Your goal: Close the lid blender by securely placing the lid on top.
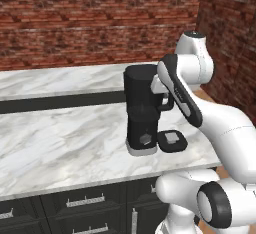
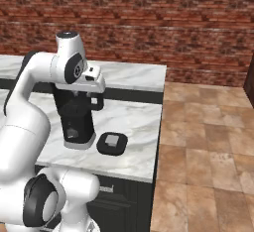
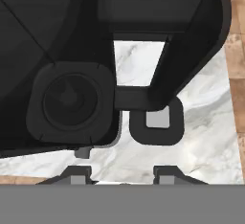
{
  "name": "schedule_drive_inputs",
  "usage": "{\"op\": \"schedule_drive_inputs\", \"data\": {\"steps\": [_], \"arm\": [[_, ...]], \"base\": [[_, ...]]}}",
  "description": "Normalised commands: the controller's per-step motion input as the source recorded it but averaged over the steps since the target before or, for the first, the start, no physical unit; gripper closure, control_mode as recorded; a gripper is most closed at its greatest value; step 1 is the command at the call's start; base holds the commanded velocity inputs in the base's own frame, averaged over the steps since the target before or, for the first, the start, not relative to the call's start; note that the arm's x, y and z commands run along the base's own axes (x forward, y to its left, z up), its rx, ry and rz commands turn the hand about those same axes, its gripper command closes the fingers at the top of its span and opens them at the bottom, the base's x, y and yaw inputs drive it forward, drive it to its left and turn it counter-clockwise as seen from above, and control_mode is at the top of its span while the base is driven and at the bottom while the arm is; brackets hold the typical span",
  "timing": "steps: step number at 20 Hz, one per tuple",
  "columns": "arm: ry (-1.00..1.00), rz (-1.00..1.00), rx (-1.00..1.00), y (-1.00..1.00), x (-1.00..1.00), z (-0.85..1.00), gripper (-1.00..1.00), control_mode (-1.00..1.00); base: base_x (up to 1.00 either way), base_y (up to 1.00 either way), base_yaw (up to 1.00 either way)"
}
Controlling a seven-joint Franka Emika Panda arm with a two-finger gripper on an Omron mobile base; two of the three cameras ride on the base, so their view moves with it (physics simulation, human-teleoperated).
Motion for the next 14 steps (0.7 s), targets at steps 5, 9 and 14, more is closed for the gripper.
{"op": "schedule_drive_inputs", "data": {"steps": [5,9,14], "arm": [[-0.04,0.01,0.00,-0.17,-0.24,-0.15,-1.00,-1.00],[-0.21,0.31,0.17,-1.00,-0.61,-0.31,-1.00,-1.00],[-0.20,0.39,0.24,-1.00,-0.42,-0.43,-1.00,-1.00]], "base": [[0.00,0.00,0.00],[0.00,0.00,0.00],[0.00,0.00,0.00]]}}
